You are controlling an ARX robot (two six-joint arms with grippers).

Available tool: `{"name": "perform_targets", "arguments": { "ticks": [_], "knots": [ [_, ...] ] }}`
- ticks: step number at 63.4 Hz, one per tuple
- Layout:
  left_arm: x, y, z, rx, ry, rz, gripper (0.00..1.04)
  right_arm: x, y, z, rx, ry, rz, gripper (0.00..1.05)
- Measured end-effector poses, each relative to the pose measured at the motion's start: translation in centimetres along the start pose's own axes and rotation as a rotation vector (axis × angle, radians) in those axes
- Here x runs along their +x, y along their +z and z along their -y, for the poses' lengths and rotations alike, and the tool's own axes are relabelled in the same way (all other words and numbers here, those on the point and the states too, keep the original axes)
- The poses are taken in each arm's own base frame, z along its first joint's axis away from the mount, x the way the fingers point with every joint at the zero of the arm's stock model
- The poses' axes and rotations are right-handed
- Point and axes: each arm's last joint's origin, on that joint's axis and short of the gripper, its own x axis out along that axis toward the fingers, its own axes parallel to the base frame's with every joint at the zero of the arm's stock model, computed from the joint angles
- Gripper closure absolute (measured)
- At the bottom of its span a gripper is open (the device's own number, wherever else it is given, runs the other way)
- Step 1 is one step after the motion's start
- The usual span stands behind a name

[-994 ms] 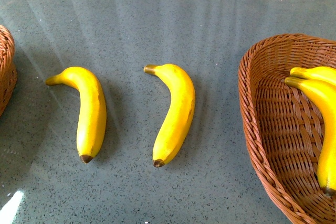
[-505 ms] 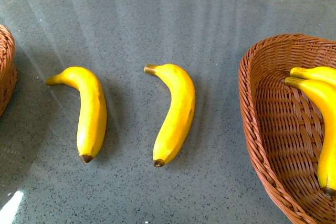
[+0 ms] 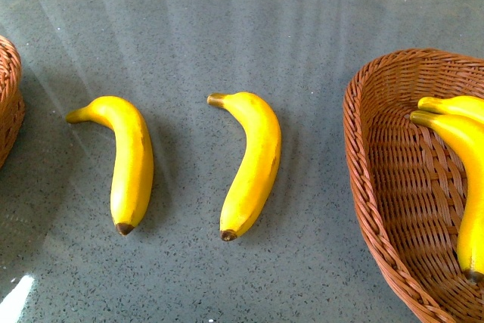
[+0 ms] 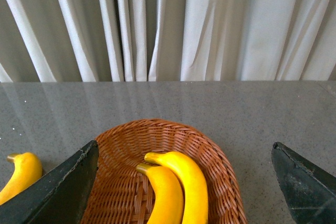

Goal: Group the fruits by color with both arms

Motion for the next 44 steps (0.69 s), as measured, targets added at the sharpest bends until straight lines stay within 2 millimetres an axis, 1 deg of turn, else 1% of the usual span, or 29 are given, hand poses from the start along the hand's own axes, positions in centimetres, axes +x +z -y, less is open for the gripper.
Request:
{"name": "perform_targets", "arguments": {
  "ticks": [11, 13, 15, 17, 20, 23, 27, 29, 34, 38, 39, 41, 44],
  "knots": [
    [0.0, 0.0, 0.0, 0.000, 0.000, 0.000, 0.09, 0.0, 0.0, 0.0, -0.003, 0.014, -0.011, 0.09],
    [0.0, 0.0, 0.0, 0.000, 0.001, 0.000, 0.09, 0.0, -0.1, 0.0, -0.020, 0.094, -0.102, 0.09],
    [0.0, 0.0, 0.0, 0.000, 0.000, 0.000, 0.09, 0.1, 0.1, 0.0, -0.004, 0.209, -0.282, 0.09],
    [0.0, 0.0, 0.0, 0.000, -0.002, 0.000, 0.09, 0.3, 0.3, -0.1, 0.033, 0.276, -0.409, 0.09],
    [0.0, 0.0, 0.0, 0.000, -0.001, 0.000, 0.09, 0.8, 0.9, -0.5, 0.093, 0.418, -0.526, 0.09],
    [0.0, 0.0, 0.0, 0.000, -0.002, 0.000, 0.09, 1.3, 1.7, -0.7, 0.097, 0.453, -0.530, 0.09],
    [0.0, 0.0, 0.0, 0.000, 0.000, 0.000, 0.09, 2.4, 3.5, -1.0, 0.074, 0.450, -0.474, 0.09],
    [0.0, 0.0, 0.0, 0.000, 0.000, 0.000, 0.09, 2.8, 4.1, -1.1, 0.065, 0.446, -0.449, 0.09],
    [0.0, 0.0, 0.0, 0.000, -0.001, 0.000, 0.09, 4.5, 6.5, -2.5, 0.032, 0.445, -0.337, 0.09],
    [0.0, 0.0, 0.0, 0.000, -0.001, 0.000, 0.09, 5.8, 7.3, -3.4, 0.034, 0.432, -0.317, 0.09],
    [0.0, 0.0, 0.0, 0.000, -0.001, 0.000, 0.09, 5.9, 7.3, -3.5, 0.034, 0.431, -0.317, 0.09],
    [0.0, 0.0, 0.0, 0.000, -0.001, 0.000, 0.09, 6.9, 7.5, -4.3, 0.034, 0.420, -0.312, 0.09],
    [0.0, 0.0, 0.0, 0.000, 0.000, 0.000, 0.09, 7.8, 7.6, -4.9, 0.038, 0.414, -0.317, 0.09]
  ]
}}
